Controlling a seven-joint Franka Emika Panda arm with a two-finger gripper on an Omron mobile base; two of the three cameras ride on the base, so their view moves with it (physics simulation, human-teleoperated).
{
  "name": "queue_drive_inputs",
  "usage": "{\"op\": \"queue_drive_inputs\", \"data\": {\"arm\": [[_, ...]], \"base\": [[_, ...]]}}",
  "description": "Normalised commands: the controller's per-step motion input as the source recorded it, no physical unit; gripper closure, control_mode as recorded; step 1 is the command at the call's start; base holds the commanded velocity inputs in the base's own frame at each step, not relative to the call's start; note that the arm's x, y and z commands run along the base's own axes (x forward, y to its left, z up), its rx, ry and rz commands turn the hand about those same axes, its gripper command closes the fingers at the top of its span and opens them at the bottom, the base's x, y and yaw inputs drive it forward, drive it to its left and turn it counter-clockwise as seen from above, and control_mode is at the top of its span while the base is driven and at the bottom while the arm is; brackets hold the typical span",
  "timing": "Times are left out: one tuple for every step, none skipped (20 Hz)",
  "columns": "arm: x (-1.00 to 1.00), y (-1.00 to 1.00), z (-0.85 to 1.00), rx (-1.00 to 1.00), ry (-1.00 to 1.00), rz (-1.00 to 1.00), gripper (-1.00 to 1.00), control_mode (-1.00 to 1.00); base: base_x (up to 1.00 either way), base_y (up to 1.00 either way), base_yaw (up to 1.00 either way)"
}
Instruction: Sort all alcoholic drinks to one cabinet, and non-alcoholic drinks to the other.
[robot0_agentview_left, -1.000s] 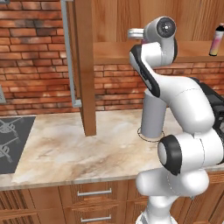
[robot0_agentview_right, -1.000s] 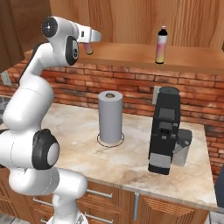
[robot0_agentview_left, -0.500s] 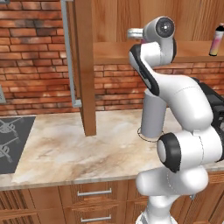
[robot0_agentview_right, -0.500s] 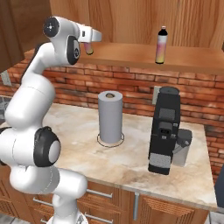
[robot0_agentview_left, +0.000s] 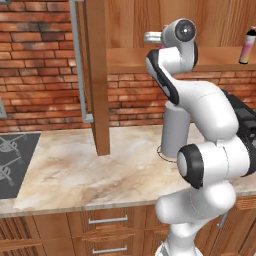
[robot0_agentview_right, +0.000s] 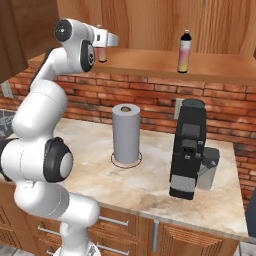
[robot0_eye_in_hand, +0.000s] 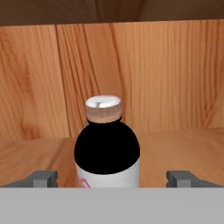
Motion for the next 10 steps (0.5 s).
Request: {"op": "queue_drive_inputs", "data": {"arm": [[0.10, 0.00, 0.00, 0.00, 0.00, 0.00, -1.00, -1.00], [0.00, 0.00, 0.00, 0.00, 0.00, 0.00, -1.00, -1.00], [0.00, 0.00, 0.00, 0.00, 0.00, 0.00, -1.00, -1.00], [0.00, 0.00, 0.00, 0.00, 0.00, 0.00, -1.00, -1.00], [0.00, 0.00, 0.00, 0.00, 0.00, 0.00, -1.00, -1.00], [0.00, 0.00, 0.00, 0.00, 0.00, 0.00, -1.00, -1.00], [0.00, 0.00, 0.00, 0.00, 0.00, 0.00, -1.00, -1.00], [0.00, 0.00, 0.00, 0.00, 0.00, 0.00, -1.00, -1.00], [-0.01, 0.00, 0.00, 0.00, 0.00, 0.00, -1.00, -1.00], [-0.24, 0.00, 0.00, 0.00, 0.00, 0.00, -1.00, -1.00]], "base": [[0.00, 0.00, 0.00], [0.00, 0.00, 0.00], [0.00, 0.00, 0.00], [0.00, 0.00, 0.00], [0.00, 0.00, 0.00], [0.00, 0.00, 0.00], [0.00, 0.00, 0.00], [0.00, 0.00, 0.00], [0.00, 0.00, 0.00], [0.00, 0.00, 0.00]]}}
